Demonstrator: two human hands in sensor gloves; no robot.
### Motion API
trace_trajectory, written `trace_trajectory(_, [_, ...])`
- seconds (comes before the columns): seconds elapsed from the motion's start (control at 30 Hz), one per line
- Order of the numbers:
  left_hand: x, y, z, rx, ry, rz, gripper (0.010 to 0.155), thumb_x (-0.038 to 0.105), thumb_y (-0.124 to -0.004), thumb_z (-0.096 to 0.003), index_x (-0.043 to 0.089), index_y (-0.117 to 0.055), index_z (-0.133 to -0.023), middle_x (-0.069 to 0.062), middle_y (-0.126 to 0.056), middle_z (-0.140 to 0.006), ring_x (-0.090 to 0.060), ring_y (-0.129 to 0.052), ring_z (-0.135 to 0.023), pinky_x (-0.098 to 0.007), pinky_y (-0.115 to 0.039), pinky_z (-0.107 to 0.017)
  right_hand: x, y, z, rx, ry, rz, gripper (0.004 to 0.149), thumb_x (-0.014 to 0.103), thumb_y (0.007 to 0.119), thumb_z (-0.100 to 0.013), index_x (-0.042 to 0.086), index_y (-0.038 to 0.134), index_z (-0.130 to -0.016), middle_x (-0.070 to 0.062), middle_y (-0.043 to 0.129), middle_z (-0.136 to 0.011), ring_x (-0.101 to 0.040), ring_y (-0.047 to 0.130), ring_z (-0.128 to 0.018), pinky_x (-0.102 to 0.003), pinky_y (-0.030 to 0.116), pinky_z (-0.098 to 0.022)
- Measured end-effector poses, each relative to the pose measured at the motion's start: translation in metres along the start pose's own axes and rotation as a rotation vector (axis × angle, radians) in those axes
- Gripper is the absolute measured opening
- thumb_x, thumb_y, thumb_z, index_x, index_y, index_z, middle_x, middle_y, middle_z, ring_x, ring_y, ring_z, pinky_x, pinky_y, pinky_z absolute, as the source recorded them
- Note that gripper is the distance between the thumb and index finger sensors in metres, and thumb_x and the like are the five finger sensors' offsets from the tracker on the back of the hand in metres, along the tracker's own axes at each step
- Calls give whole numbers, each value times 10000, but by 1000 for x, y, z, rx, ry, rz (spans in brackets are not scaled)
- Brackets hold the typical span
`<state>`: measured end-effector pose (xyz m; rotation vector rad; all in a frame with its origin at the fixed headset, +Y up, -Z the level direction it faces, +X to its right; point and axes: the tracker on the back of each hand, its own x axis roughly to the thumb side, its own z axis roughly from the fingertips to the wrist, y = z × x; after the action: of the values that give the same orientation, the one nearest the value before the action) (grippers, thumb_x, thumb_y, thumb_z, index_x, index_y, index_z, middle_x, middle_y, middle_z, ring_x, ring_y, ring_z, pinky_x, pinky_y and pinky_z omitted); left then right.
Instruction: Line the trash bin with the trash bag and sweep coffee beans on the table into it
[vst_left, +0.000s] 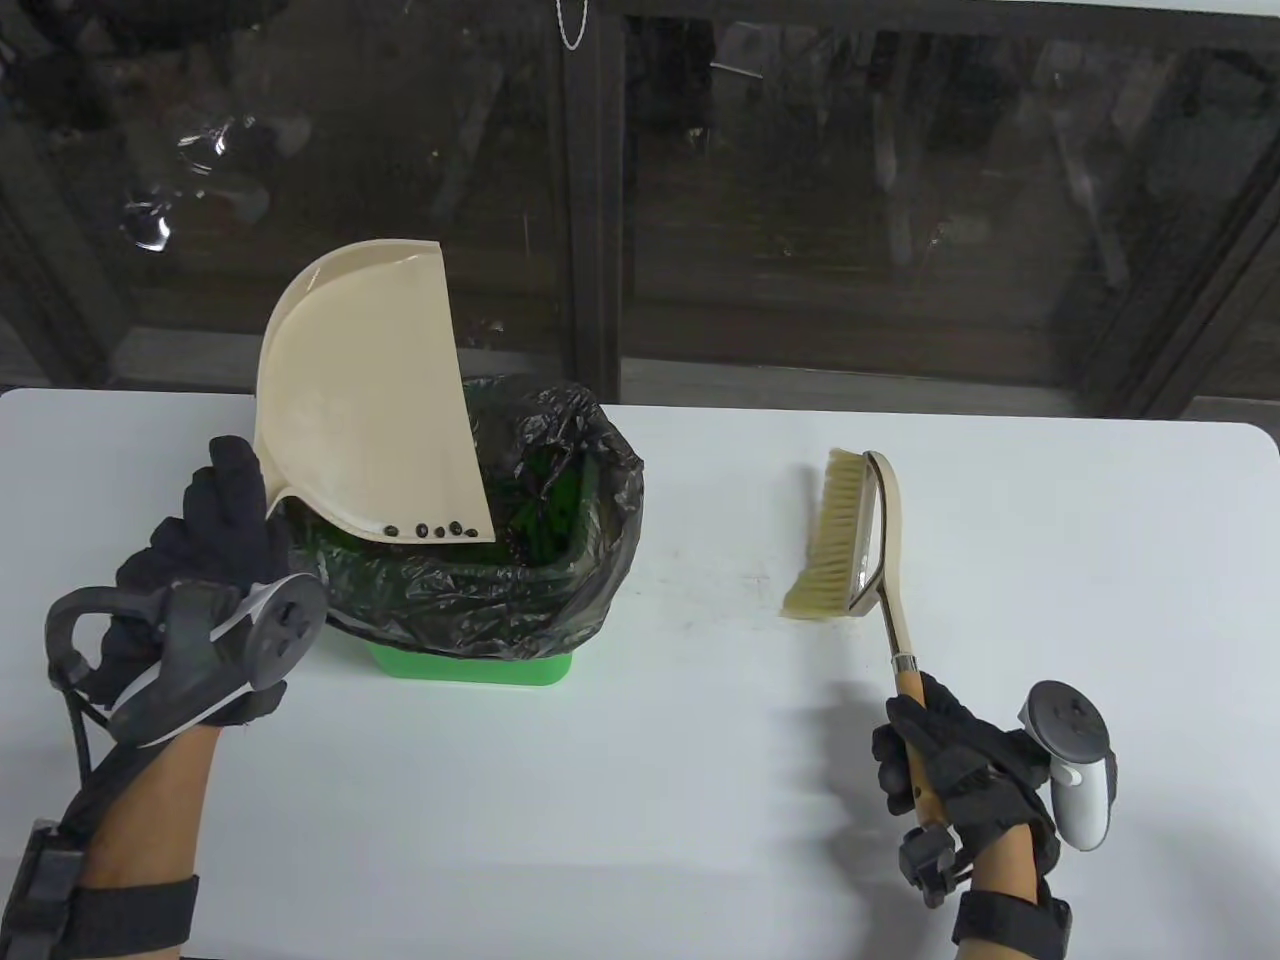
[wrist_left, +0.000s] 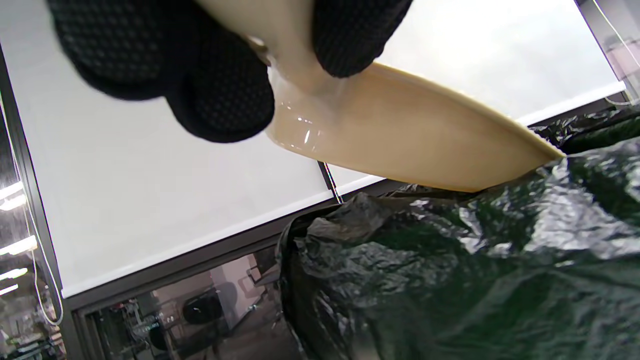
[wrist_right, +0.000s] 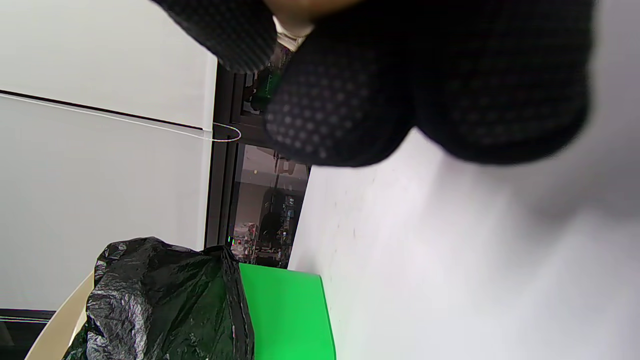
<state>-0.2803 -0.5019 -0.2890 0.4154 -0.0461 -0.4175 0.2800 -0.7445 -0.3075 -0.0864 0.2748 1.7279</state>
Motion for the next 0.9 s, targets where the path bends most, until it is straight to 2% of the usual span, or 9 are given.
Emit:
trace_trajectory(0.33, [11, 1, 5, 84, -70, -213, 667, 255, -668, -703, -104, -365, -1176, -276, -661, -1089, -385, -968, -623, -508, -815, -444, 1, -1, 0, -1, 0, 3, 697, 323, 697, -559, -103, 353, -991, -122, 915, -615, -102, 1002, -256, -323, 911, -154])
trace_trajectory(0.47, [11, 3, 8, 113, -58, -199, 668, 254, -662, -704, -109, -359, -1175, -280, -655, -1089, -388, -967, -624, -511, -813, -445, 1, 0, 0, -7, -3, 14, 697, 323, 698, -559, -103, 355, -991, -121, 916, -614, -102, 1002, -255, -324, 911, -153])
trace_trajectory(0.7, [-2, 9, 11, 152, 40, 82, 660, 247, -645, -713, -125, -352, -1173, -297, -653, -1082, -382, -967, -617, -503, -816, -439, 7, 4, -1, -23, -34, 61, 694, 326, 703, -555, -98, 368, -990, -117, 922, -607, -98, 1003, -248, -320, 912, -149])
trace_trajectory(0.8, [-3, 8, 13, 168, 63, 281, 654, 247, -626, -719, -132, -345, -1172, -301, -648, -1082, -368, -969, -607, -486, -819, -434, 13, 7, 0, -41, -60, 101, 692, 329, 706, -553, -94, 376, -991, -117, 925, -602, -97, 1004, -243, -319, 912, -147])
trace_trajectory(0.9, [6, 7, 14, 194, 74, 511, 648, 245, -618, -721, -133, -346, -1172, -306, -651, -1077, -357, -975, -585, -467, -823, -418, 23, 13, 2, -102, -94, 213, 687, 331, 699, -552, -88, 379, -993, -120, 920, -606, -101, 1000, -244, -323, 909, -149])
